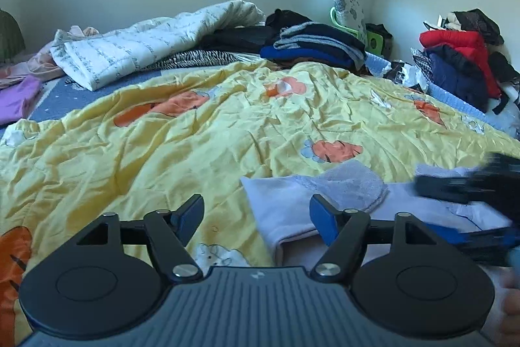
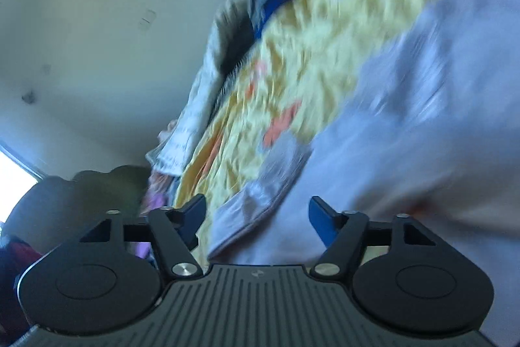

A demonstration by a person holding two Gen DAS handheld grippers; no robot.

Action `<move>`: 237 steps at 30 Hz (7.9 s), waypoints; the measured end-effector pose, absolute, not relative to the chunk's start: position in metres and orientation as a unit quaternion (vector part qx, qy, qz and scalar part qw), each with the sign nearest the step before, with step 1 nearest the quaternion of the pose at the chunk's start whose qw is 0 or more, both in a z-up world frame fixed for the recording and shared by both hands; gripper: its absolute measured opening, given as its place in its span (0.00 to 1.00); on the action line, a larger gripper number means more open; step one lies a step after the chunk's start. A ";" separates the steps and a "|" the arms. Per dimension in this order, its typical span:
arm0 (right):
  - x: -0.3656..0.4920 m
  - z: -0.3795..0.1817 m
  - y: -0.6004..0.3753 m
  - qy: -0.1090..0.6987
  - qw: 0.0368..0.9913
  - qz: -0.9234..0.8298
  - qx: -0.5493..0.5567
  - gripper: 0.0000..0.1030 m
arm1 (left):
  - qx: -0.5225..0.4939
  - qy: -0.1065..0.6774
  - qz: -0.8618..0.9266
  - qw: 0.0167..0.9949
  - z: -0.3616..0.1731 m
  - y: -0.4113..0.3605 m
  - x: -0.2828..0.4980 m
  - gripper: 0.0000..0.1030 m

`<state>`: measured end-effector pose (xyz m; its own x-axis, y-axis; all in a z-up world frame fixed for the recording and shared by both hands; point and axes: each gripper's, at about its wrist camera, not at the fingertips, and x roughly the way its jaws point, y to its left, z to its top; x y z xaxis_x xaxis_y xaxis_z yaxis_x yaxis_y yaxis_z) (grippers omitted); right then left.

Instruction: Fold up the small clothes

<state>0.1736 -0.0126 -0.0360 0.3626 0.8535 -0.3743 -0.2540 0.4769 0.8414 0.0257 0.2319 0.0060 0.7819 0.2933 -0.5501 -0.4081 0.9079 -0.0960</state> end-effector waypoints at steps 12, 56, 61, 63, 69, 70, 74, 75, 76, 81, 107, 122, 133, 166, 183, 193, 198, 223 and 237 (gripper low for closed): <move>0.196 -0.051 0.068 0.449 0.742 0.350 0.353 0.48 | -0.132 0.268 0.188 0.936 0.005 0.239 0.022 0.73; 0.157 0.006 -0.236 0.226 0.952 0.037 0.203 0.05 | -0.040 0.306 0.044 0.950 -0.003 0.083 0.087 0.78; 0.148 -0.008 -0.263 0.234 0.949 0.008 0.213 0.05 | -0.037 0.310 0.035 0.949 -0.004 0.075 0.087 0.78; 0.144 -0.013 -0.271 0.237 0.947 0.001 0.218 0.05 | -0.035 0.310 0.031 0.949 -0.004 0.071 0.087 0.78; 0.136 -0.025 -0.285 0.248 0.942 -0.012 0.227 0.05 | -0.028 0.313 0.021 0.949 -0.005 0.061 0.085 0.78; 0.135 -0.026 -0.287 0.250 0.941 -0.013 0.229 0.05 | -0.028 0.313 0.020 0.949 -0.005 0.061 0.085 0.78; 0.132 -0.034 -0.297 0.258 0.935 -0.022 0.244 0.06 | -0.029 0.314 0.017 0.949 -0.004 0.057 0.084 0.78; 0.131 -0.036 -0.299 0.263 0.933 -0.024 0.244 0.10 | -0.028 0.315 0.016 0.949 -0.005 0.057 0.084 0.78; 0.131 -0.038 -0.300 0.269 0.931 -0.025 0.244 0.14 | -0.027 0.316 0.015 0.948 -0.005 0.055 0.084 0.78; 0.117 -0.040 -0.316 0.263 0.927 -0.067 0.259 0.26 | -0.020 0.317 0.009 0.948 -0.005 0.051 0.081 0.78; 0.126 -0.025 -0.258 0.317 0.942 0.032 0.106 0.56 | -0.014 0.337 -0.022 0.941 -0.010 0.023 0.071 0.78; 0.092 -0.034 -0.252 0.331 0.940 0.012 0.087 0.63 | 0.006 0.357 -0.032 0.933 -0.026 0.015 0.055 0.78; 0.025 -0.028 -0.240 0.317 0.941 0.035 0.110 0.68 | 0.008 0.362 -0.035 0.931 -0.030 0.013 0.041 0.78; -0.055 -0.035 -0.220 0.327 0.938 0.051 0.105 0.99 | -0.017 0.375 -0.047 0.926 -0.031 0.016 -0.008 0.93; -0.079 -0.033 -0.218 0.325 0.940 0.055 0.092 0.99 | -0.014 0.382 -0.044 0.923 -0.027 0.029 -0.029 0.93; -0.095 -0.030 -0.217 0.320 0.941 0.072 0.078 0.99 | -0.004 0.391 -0.074 0.917 -0.029 0.039 -0.044 0.93; -0.106 -0.027 -0.225 0.313 0.945 0.066 0.074 0.98 | -0.017 0.404 -0.106 0.908 -0.032 0.054 -0.056 0.93; -0.136 -0.044 -0.295 0.344 0.915 0.099 0.186 0.95 | -0.009 0.449 -0.272 0.851 -0.034 0.081 -0.098 0.93; -0.152 -0.056 -0.314 0.370 0.876 0.192 0.242 0.81 | -0.048 0.451 -0.280 0.846 -0.034 0.092 -0.099 0.97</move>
<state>-0.1524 -0.3144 -0.0557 0.6527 0.5160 -0.5547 -0.1576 0.8086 0.5668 -0.0987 0.0915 -0.0340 0.4358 -0.5179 -0.7361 0.4309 0.8381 -0.3346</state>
